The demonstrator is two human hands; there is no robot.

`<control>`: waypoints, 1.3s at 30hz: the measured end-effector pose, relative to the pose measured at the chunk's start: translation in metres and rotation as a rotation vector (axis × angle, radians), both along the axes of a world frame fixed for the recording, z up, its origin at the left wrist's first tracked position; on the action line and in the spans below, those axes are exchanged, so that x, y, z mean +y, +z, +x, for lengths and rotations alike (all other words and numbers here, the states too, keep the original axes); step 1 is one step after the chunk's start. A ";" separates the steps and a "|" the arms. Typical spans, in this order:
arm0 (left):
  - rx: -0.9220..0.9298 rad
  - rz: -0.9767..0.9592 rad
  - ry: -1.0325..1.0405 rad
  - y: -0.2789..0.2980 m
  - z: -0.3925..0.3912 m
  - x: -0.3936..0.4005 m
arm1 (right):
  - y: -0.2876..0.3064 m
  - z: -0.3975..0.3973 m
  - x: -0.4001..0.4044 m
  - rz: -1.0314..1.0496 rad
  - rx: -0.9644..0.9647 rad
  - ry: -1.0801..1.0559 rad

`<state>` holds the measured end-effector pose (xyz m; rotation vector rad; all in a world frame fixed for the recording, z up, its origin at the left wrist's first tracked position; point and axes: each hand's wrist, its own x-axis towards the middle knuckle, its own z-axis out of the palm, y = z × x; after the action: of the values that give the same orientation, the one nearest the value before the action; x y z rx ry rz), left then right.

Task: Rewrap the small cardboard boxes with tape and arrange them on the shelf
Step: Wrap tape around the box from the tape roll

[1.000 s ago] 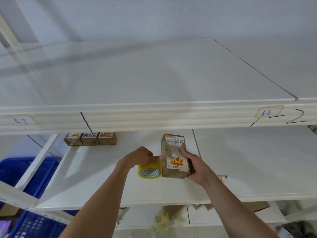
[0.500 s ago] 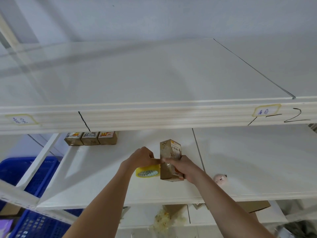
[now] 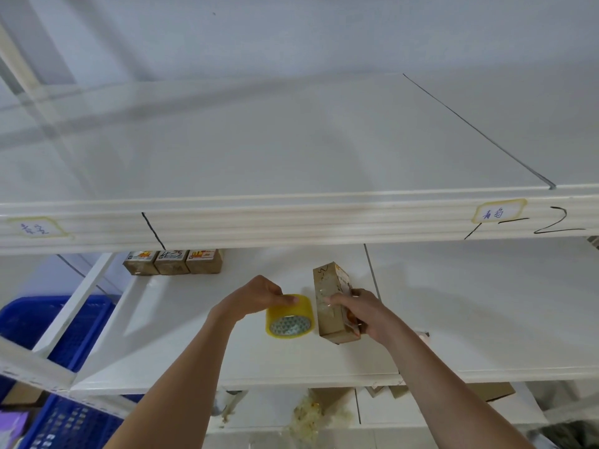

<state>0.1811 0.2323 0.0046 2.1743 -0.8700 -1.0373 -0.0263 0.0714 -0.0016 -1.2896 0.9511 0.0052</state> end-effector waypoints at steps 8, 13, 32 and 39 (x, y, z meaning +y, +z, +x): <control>-0.318 0.115 -0.010 -0.002 -0.006 -0.007 | -0.002 -0.005 0.001 0.067 -0.088 0.014; -0.266 0.227 -0.059 -0.004 -0.004 -0.011 | -0.007 -0.006 0.001 0.130 -0.146 0.016; -0.522 0.163 0.072 0.010 -0.012 -0.021 | -0.019 0.001 -0.013 -0.321 0.128 -0.101; -0.485 0.217 0.057 -0.001 -0.007 -0.015 | -0.011 0.006 -0.003 -0.226 0.048 -0.171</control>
<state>0.1738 0.2169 0.0038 2.6775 -0.9280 -0.6020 -0.0207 0.0680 -0.0125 -1.4160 1.1245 -0.2105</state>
